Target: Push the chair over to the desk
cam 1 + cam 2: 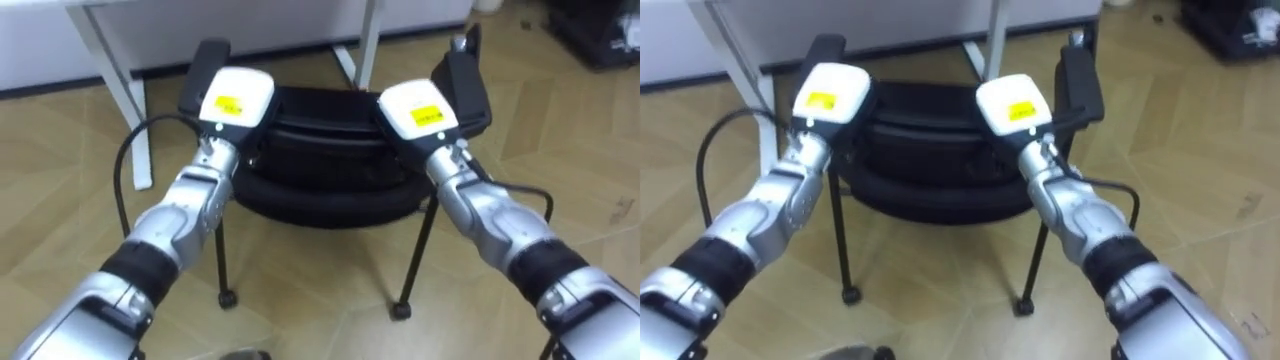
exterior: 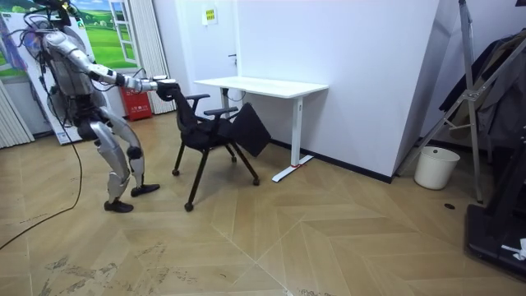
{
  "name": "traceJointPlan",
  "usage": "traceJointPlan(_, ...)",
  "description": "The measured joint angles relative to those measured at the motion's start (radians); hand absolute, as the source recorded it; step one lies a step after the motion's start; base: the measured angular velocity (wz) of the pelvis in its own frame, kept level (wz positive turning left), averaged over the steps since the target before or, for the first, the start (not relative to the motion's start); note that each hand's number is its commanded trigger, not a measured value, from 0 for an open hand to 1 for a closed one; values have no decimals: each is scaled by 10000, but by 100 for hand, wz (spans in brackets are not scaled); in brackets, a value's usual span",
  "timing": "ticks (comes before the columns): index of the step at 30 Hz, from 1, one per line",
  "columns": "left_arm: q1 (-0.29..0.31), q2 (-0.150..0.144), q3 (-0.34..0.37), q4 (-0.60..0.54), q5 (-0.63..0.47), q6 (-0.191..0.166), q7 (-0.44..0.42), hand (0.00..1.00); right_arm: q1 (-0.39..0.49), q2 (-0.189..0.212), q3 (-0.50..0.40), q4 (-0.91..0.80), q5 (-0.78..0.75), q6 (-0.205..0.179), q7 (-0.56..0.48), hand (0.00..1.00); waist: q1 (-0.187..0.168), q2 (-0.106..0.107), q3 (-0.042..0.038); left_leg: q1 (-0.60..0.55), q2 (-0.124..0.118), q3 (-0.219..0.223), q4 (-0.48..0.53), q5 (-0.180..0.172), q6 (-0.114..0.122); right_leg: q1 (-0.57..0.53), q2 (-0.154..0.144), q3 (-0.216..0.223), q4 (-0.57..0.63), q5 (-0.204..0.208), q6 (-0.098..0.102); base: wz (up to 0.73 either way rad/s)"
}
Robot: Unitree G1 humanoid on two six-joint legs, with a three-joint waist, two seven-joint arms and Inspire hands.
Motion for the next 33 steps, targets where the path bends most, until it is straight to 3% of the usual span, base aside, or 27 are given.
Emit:
traceJointPlan(1,-7,-55,-1,101,2,-3,8,100,-30,23,91,144,62,14,-90,100,-2,97,-2,-74,-39,61,429,-203,107,-107,-389,-370,1192,382,453,49)
traceJointPlan(3,-68,40,-44,129,101,-4,-12,100,-58,264,93,414,244,15,-163,100,2,115,6,-224,-225,-176,916,-470,387,-256,-507,-227,2503,1183,141,55)
traceJointPlan(4,-26,149,-48,130,232,-21,-55,100,-70,396,83,642,298,18,-242,100,61,148,28,-193,-344,-846,1163,-725,293,-339,-408,5,3014,1864,-138,55)
traceJointPlan(6,-212,151,-56,167,375,-36,-36,100,-55,599,85,775,394,27,-481,100,88,440,89,-94,-308,-2070,1331,-1046,183,-859,-115,182,3822,3490,-2,64)
traceJointPlan(7,-276,168,-39,201,394,-56,-20,100,-83,570,64,799,404,53,-530,100,197,456,83,-98,-371,-2348,1331,-1089,157,-1147,-94,377,3914,3301,72,30)
traceJointPlan(8,-323,196,35,259,396,-62,50,100,-223,667,81,825,356,209,-535,100,378,507,84,-91,-374,-2578,1316,-1179,43,-1758,-87,730,3933,2361,162,10)
traceJointPlan(9,-357,196,44,297,389,-62,89,100,-319,729,100,890,302,262,-534,100,399,579,82,-89,-377,-2689,1309,-1205,-2,-2033,-141,828,3842,2029,162,32)
traceJointPlan(10,-499,167,81,533,361,-82,107,100,-474,766,113,1011,212,269,-531,100,411,713,102,-48,-400,-3010,1301,-1257,-103,-2594,-162,1233,3291,1689,250,69)
traceJointPlan(11,-552,96,147,721,360,-106,117,100,-534,779,113,1068,190,275,-526,100,430,701,86,50,-458,-3343,1296,-1323,-253,-2963,-211,1707,2250,1605,389,80)
traceJointPlan(12,-586,87,136,770,354,-116,144,100,-537,797,116,1098,180,275,-518,100,424,727,106,93,-524,-3508,1308,-1376,-345,-3052,-317,1902,1541,1616,425,93)
traceJointPlan(13,-588,67,122,844,286,-132,233,100,-541,803,117,1095,172,273,-507,100,417,648,111,142,-625,-3829,1472,-1551,-527,-3123,-494,2425,111,1719,587,91)
traceJointPlan(14,-580,65,143,856,294,-139,302,100,-572,838,105,1084,166,282,-488,100,524,477,70,107,-652,-4021,1833,-1826,-797,-3184,-591,2764,-172,2272,692,79)
traceJointPlan(15,-571,80,198,850,294,-138,319,100,-595,849,103,1071,165,285,-456,100,690,445,37,95,-611,-4050,2015,-1956,-958,-3131,-512,2666,-82,2429,211,54)
traceJointPlan(16,-559,45,245,846,292,-116,321,100,-676,828,109,1073,166,284,-340,100,787,530,-9,56,-283,-4004,2224,-2047,-994,-2915,-442,2185,25,2143,-44,39)
traceJointPlan(17,-606,36,264,828,289,-100,344,100,-809,773,134,1089,175,284,-265,100,873,560,7,101,-12,-3833,2155,-2032,-1013,-2768,-403,1860,15,2019,-282,46)
traceJointPlan(18,-641,12,272,829,286,-70,363,100,-858,756,155,1103,193,284,-254,100,891,572,24,130,106,-3744,2098,-1999,-1073,-2712,-386,1746,12,1981,-384,51)
traceJointPlan(19,-731,-65,299,866,288,14,394,100,-976,754,170,1162,205,284,-249,100,928,576,126,226,264,-3602,1919,-1897,-1269,-2561,-319,1652,5,1860,-424,43)
traceJointPlan(20,-738,-94,318,865,293,96,435,100,-1090,755,180,1257,205,281,-231,100,993,452,195,327,264,-3574,1614,-1804,-1424,-2514,-329,1618,-1,1744,-438,39)
traceJointPlan(23,-871,-69,363,824,294,183,512,100,-1345,736,189,1287,181,278,-160,100,1038,433,202,303,421,-3537,1417,-1716,-1576,-2478,-308,1305,-62,1435,-427,24)
traceJointPlan(27,-918,-53,338,626,298,390,531,100,-1452,735,9,1171,40,277,93,100,987,427,194,125,696,-3200,1488,-1712,-1581,-2354,-248,1040,-71,1343,-443,19)
traceJointPlan(33,-912,0,118,606,275,477,586,100,-1378,716,-17,1122,114,212,317,100,824,411,181,102,880,-3024,1941,-1707,-1570,-2065,-116,937,-61,1199,-413,13)
